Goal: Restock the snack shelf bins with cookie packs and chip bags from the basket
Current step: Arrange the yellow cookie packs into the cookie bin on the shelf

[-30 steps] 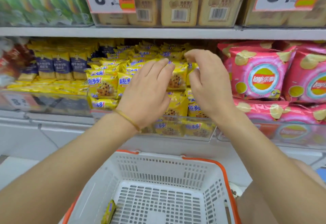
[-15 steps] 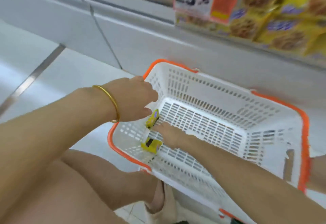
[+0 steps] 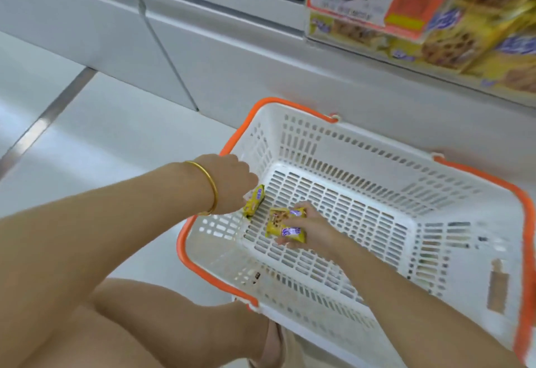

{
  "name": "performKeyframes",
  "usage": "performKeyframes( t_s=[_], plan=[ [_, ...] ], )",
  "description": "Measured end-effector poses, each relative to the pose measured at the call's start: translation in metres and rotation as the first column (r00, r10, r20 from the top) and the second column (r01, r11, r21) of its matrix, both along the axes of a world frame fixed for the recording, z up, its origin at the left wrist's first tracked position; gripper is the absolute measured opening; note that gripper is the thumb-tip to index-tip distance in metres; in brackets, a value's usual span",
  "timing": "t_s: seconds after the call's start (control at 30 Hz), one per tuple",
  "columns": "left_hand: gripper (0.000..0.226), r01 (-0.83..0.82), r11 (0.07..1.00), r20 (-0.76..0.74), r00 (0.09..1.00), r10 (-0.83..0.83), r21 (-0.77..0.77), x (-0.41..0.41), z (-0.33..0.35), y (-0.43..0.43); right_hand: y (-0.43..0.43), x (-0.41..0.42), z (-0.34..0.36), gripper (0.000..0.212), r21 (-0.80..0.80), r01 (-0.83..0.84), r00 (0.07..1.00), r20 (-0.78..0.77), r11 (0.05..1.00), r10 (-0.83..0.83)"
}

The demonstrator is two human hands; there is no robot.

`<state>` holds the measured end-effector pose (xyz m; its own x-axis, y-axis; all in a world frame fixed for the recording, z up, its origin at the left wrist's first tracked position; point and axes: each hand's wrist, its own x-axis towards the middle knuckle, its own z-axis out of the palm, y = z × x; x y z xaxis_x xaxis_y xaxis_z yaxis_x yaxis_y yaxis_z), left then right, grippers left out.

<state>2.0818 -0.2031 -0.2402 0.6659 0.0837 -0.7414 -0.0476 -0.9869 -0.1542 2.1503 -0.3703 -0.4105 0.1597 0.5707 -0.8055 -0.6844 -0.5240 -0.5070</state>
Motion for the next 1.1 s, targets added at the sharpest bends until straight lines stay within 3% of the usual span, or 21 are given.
performKeyframes(
  t_s=[0.13, 0.23, 0.27, 0.33, 0.37, 0.4, 0.43, 0.5, 0.57, 0.63, 0.73, 0.83, 0.93, 1.0, 1.1],
  plan=[
    [0.040, 0.041, 0.998, -0.038, 0.998, -0.043, -0.048, 0.010, -0.014, -0.014, -0.040, 0.036, 0.040, 0.027, 0.149, 0.168, 0.984, -0.083, 0.974, -0.157],
    [0.045, -0.104, 0.974, 0.036, 0.993, 0.114, -0.204, 0.021, -0.011, -0.030, -0.060, 0.049, 0.065, 0.024, 0.260, 0.258, 0.965, -0.105, 0.930, -0.238],
    [0.050, -0.232, 0.921, 0.032, 0.967, 0.254, -0.313, 0.028, -0.008, -0.036, -0.064, 0.052, 0.074, 0.025, 0.308, 0.280, 0.960, -0.094, 0.909, -0.264],
    [0.048, -0.467, 0.670, -0.056, 0.841, 0.539, -0.577, 0.045, 0.004, -0.055, -0.070, 0.058, 0.095, 0.035, 0.420, 0.318, 0.945, -0.068, 0.850, -0.319],
    [0.037, -0.512, 0.512, -0.112, 0.774, 0.624, -0.689, 0.053, 0.014, -0.065, -0.073, 0.061, 0.106, 0.043, 0.472, 0.337, 0.935, -0.065, 0.815, -0.349],
    [0.022, -0.503, 0.413, -0.132, 0.741, 0.659, -0.759, 0.061, 0.023, -0.074, -0.078, 0.065, 0.117, 0.051, 0.514, 0.350, 0.926, -0.062, 0.783, -0.373],
    [0.009, -0.466, 0.373, -0.118, 0.736, 0.667, -0.802, 0.069, 0.033, -0.081, -0.084, 0.070, 0.131, 0.056, 0.540, 0.340, 0.921, -0.024, 0.770, -0.389],
    [0.011, -0.389, 0.376, -0.055, 0.753, 0.656, -0.841, 0.081, 0.053, -0.096, -0.098, 0.079, 0.160, 0.046, 0.542, 0.254, 0.906, 0.157, 0.801, -0.394],
    [0.010, -0.324, 0.448, 0.031, 0.781, 0.623, -0.833, 0.091, 0.071, -0.109, -0.115, 0.086, 0.189, 0.033, 0.524, 0.170, 0.848, 0.354, 0.835, -0.395],
    [0.013, -0.251, 0.523, 0.134, 0.796, 0.590, -0.815, 0.099, 0.087, -0.124, -0.131, 0.093, 0.214, 0.038, 0.488, 0.076, 0.761, 0.535, 0.870, -0.366],
    [0.032, -0.129, 0.477, 0.266, 0.692, 0.671, -0.869, 0.109, 0.109, -0.146, -0.152, 0.098, 0.247, 0.058, 0.392, -0.060, 0.641, 0.720, 0.918, -0.265],
    [0.040, 0.003, 0.465, 0.363, 0.630, 0.687, -0.885, 0.115, 0.127, -0.164, -0.167, 0.099, 0.277, 0.057, 0.469, 0.024, 0.526, 0.745, 0.883, -0.410],
    [0.048, 0.136, 0.449, 0.437, 0.587, 0.681, -0.883, 0.121, 0.143, -0.175, -0.172, 0.107, 0.303, 0.045, 0.580, 0.146, 0.316, 0.741, 0.802, -0.593],
    [0.045, 0.235, 0.434, 0.492, 0.480, 0.726, -0.870, 0.128, 0.157, -0.177, -0.169, 0.114, 0.323, 0.039, 0.551, 0.162, 0.107, 0.815, 0.819, -0.569],
    [0.041, 0.311, 0.581, 0.658, 0.307, 0.687, -0.752, 0.148, 0.181, -0.177, -0.160, 0.126, 0.353, 0.048, 0.457, 0.137, -0.145, 0.887, 0.879, -0.439]
  ],
)
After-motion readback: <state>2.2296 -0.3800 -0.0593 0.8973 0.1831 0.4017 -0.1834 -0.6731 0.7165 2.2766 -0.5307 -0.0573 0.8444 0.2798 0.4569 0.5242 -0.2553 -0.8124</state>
